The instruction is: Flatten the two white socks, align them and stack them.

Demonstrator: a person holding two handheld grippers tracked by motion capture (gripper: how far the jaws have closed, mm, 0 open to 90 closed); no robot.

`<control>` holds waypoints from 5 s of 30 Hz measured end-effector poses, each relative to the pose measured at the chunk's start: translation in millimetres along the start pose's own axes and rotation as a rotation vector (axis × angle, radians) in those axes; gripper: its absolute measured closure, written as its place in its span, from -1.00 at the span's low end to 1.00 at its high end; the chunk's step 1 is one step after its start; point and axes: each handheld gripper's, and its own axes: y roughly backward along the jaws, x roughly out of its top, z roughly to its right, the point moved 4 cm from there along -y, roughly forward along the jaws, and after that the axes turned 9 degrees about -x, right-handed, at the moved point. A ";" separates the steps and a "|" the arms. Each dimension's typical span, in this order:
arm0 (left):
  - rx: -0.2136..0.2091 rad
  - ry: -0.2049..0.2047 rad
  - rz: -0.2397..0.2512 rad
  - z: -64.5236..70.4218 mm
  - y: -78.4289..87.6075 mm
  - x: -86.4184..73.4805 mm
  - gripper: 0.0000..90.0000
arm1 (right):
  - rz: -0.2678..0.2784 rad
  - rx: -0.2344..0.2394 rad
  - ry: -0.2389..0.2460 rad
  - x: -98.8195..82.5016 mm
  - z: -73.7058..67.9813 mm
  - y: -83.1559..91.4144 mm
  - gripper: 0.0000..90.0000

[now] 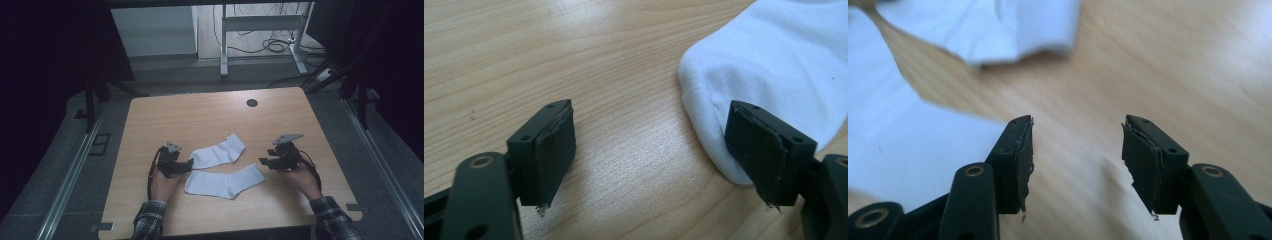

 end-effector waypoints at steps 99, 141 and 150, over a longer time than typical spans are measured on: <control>-0.209 -0.067 0.042 53.2 97.1 -7.7 0.93 | 0.031 0.029 0.075 27.7 -37.2 41.3 0.82; -0.124 -0.061 -0.061 57.4 42.4 -42.4 0.03 | -0.095 0.023 0.064 -29.0 -40.9 0.4 0.24; -0.200 -0.077 -0.066 62.1 41.6 -41.3 0.78 | -0.109 0.066 0.058 -28.6 -45.8 1.2 0.71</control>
